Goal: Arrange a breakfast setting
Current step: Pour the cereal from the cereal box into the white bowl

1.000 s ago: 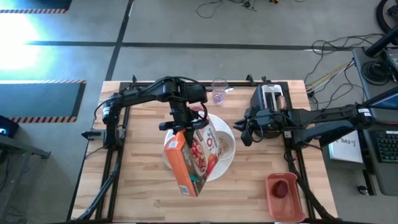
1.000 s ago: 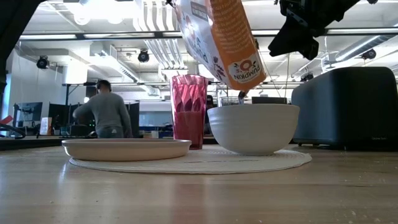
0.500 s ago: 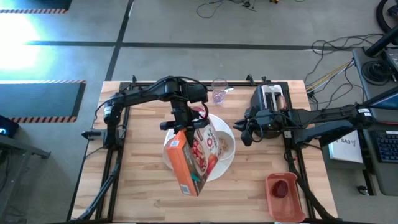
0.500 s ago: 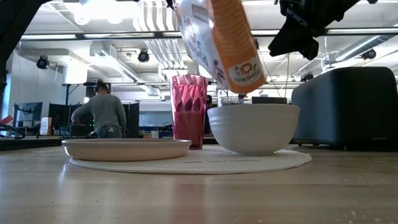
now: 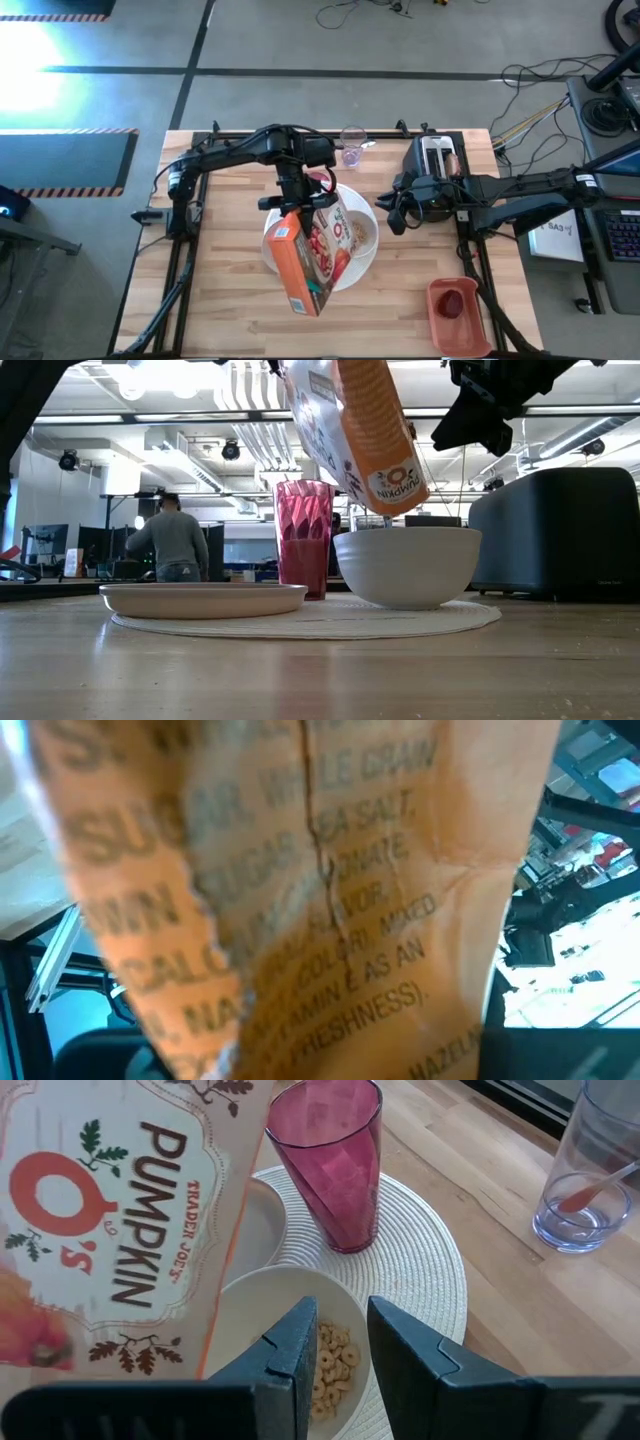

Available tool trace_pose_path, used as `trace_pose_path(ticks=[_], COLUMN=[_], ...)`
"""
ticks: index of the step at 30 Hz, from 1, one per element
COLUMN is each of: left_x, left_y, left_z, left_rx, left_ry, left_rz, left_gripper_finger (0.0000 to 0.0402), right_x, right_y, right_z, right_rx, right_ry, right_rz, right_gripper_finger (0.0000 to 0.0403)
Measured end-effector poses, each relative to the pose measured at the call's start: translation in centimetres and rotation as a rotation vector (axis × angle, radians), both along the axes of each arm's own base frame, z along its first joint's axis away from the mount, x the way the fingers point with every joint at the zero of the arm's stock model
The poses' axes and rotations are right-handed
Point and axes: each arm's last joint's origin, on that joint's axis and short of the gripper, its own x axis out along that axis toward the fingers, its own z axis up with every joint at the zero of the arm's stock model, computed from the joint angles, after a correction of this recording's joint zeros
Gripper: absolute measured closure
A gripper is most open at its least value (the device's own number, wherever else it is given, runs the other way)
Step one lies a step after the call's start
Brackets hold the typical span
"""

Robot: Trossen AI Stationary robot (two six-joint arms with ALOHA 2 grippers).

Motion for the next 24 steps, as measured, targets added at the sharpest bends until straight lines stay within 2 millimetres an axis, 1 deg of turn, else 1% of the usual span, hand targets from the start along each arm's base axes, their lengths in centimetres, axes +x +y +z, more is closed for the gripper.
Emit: trace_pose_path(ticks=[5,10,14,24], left_x=[-0.1,-0.3,-0.3,-0.6], left_y=[0.0,-0.1,-0.3,-1.4], left_z=[0.0,0.5,0.5,0.9], left_rx=[0.023,0.024,0.034,0.060], left_ry=[0.015,0.006,0.008,-0.009], left_rz=[0.010,0.007,0.006,-0.024], left_gripper_finger=[0.0374,0.0374,0.0374,0.0374], right_x=[0.0,0.0,0.0,0.0], right_y=[0.0,0.0,0.0,0.0], right_z=[0.0,0.0,0.0,0.0], right_rx=[0.000,0.000,0.000,0.000], right_ry=[0.000,0.000,0.000,0.000], right_rz=[0.000,0.000,0.000,0.000], right_gripper_finger=[0.0321,0.0321,0.0321,0.0321])
